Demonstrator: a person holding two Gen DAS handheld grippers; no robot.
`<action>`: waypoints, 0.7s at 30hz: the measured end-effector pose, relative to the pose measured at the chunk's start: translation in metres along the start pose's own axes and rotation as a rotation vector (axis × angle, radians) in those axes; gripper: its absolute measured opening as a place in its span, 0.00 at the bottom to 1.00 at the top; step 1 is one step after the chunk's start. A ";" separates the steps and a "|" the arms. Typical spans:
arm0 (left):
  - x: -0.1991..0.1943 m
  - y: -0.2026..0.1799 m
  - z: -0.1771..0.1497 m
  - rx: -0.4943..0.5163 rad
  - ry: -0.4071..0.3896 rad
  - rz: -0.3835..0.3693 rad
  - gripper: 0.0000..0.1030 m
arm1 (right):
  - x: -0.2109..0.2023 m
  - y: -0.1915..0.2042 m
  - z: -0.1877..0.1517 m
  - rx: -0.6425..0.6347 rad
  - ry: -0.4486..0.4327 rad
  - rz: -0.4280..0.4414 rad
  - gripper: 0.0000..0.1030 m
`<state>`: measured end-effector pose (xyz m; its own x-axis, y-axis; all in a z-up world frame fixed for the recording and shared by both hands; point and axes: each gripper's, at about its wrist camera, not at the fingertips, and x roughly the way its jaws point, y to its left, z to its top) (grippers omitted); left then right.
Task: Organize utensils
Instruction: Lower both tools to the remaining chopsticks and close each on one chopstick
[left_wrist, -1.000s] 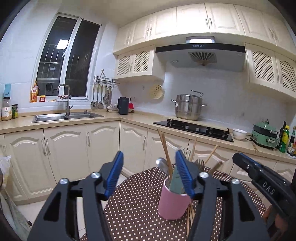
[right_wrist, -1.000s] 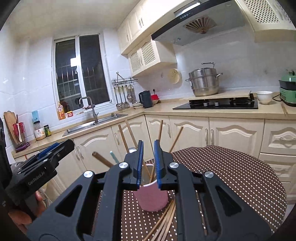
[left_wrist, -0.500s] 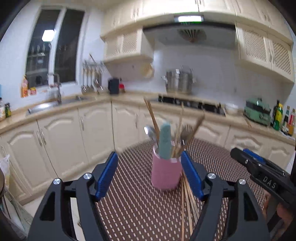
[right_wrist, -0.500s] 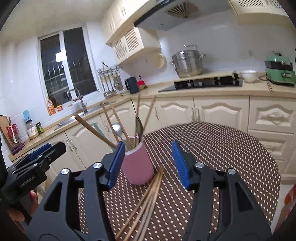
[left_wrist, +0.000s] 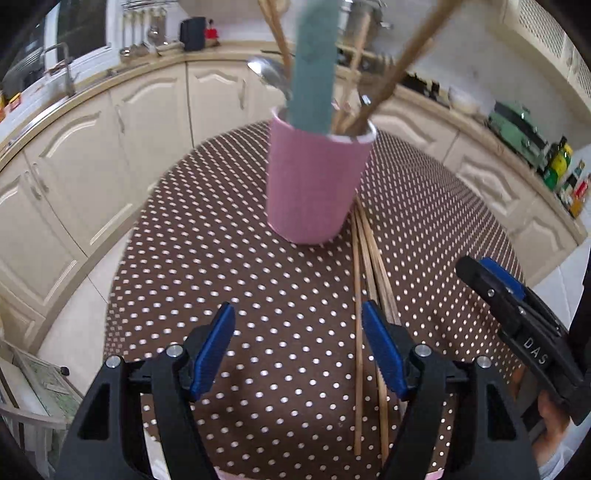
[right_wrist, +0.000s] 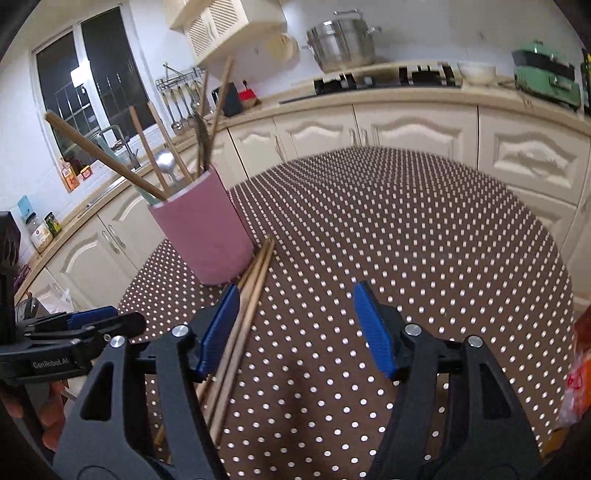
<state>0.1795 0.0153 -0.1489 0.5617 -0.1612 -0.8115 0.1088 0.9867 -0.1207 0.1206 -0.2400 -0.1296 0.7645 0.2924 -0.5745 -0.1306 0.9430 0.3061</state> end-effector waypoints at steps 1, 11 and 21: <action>0.006 -0.004 0.000 0.019 0.012 0.008 0.68 | 0.002 -0.002 -0.002 0.011 0.007 0.004 0.62; 0.049 -0.028 0.005 0.118 0.104 0.061 0.68 | 0.009 -0.022 -0.003 0.093 0.041 0.054 0.62; 0.068 -0.040 0.025 0.139 0.125 0.098 0.58 | 0.010 -0.030 -0.009 0.139 0.074 0.080 0.62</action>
<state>0.2342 -0.0355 -0.1847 0.4698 -0.0526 -0.8812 0.1762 0.9837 0.0352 0.1260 -0.2637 -0.1513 0.7060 0.3815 -0.5967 -0.0970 0.8867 0.4522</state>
